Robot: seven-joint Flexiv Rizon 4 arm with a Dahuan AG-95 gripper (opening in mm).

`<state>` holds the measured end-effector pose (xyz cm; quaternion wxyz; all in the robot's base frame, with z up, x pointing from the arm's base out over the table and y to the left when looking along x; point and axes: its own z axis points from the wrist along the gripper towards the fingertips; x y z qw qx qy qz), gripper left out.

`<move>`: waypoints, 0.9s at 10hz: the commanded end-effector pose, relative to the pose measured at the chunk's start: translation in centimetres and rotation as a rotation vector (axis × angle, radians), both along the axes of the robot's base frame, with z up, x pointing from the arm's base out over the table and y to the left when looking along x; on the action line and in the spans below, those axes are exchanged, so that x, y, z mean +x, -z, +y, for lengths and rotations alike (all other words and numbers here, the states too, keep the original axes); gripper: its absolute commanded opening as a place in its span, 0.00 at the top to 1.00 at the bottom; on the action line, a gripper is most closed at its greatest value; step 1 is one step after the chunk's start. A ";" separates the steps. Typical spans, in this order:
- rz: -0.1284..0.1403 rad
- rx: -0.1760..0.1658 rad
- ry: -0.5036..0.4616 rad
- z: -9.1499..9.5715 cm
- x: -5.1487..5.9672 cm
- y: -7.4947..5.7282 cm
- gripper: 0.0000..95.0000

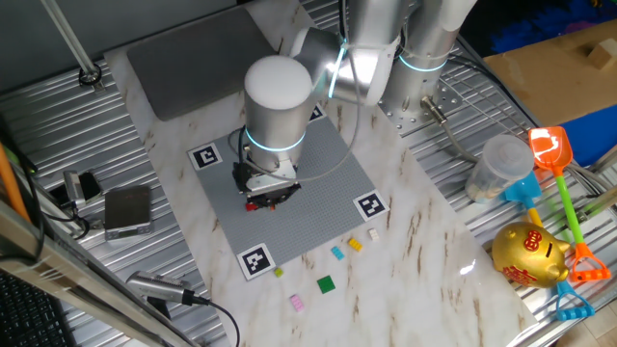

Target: Build with small Lego blocks

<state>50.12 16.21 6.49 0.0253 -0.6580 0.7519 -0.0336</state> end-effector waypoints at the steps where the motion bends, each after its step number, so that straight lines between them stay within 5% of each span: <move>1: 0.002 0.013 0.080 0.1 0.1 0.2 1.00; 5: -0.009 -0.004 0.206 0.1 0.1 0.2 1.00; 9: -0.008 0.006 0.216 -3.3 0.9 -0.6 1.00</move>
